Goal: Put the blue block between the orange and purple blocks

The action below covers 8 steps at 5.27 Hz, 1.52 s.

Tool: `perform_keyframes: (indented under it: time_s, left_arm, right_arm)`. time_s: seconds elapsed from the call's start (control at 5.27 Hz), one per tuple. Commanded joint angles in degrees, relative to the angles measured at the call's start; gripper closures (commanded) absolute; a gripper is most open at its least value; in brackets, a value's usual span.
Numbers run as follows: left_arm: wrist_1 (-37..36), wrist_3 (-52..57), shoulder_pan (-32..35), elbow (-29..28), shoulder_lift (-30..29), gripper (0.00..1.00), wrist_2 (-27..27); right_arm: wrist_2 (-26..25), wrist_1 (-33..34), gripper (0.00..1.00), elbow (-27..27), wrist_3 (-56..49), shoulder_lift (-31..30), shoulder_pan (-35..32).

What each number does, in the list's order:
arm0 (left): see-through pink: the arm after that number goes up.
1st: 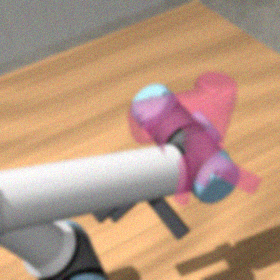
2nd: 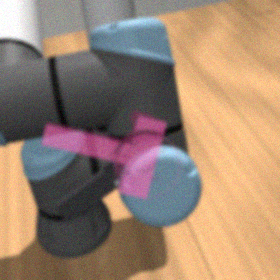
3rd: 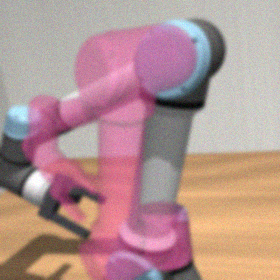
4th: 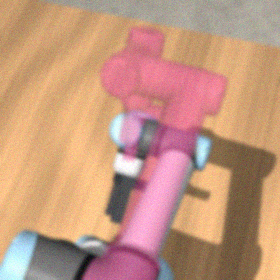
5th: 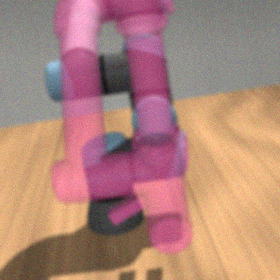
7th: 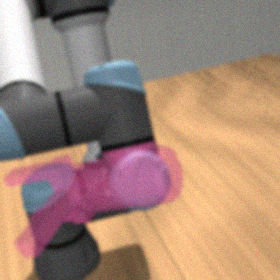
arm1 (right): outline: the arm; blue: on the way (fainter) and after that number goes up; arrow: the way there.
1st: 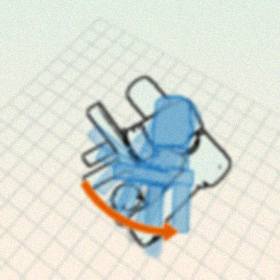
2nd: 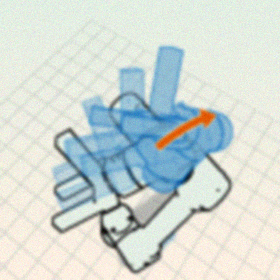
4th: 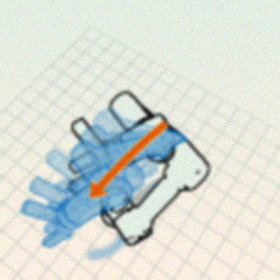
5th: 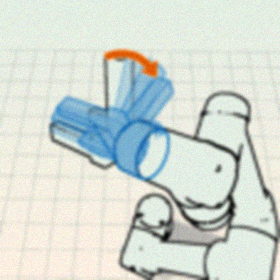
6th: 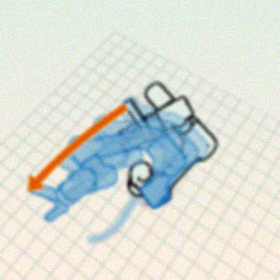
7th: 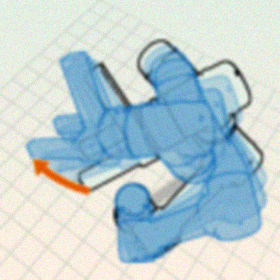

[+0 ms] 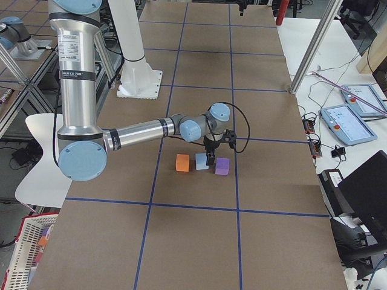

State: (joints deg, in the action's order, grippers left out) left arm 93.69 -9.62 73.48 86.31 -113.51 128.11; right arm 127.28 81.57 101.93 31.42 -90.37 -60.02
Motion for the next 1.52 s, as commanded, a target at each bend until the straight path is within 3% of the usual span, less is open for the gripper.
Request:
perform_keyframes:
  time_s: [0.0, 0.38, 0.76, 0.95, 1.33]
  left_arm:
    - [0.00, 0.73, 0.35, 0.09, 0.13, 0.00, 0.38]
    - [-0.52, 10.16, 5.59, -0.43, 3.71, 0.00, 0.56]
    - [-0.45, 23.97, 12.89, -0.44, 14.04, 0.00, 2.04]
    - [2.00, 23.16, 16.57, -0.44, 19.93, 0.00, 5.10]
    - [7.17, 17.00, 16.52, -2.53, 20.16, 0.00, 4.78]
  right_arm:
    - [1.03, 0.17, 0.00, 2.83, -2.83, -0.86, -8.13]
    - [3.67, 10.39, 0.00, 1.34, -26.05, -0.42, -20.35]
    - [9.44, 11.78, 0.00, 1.34, -29.05, -4.61, -25.83]
    - [9.99, 11.34, 0.00, 0.99, -29.14, -4.29, -25.94]
    - [9.83, 11.33, 0.00, 0.03, -28.61, -6.47, -26.73]
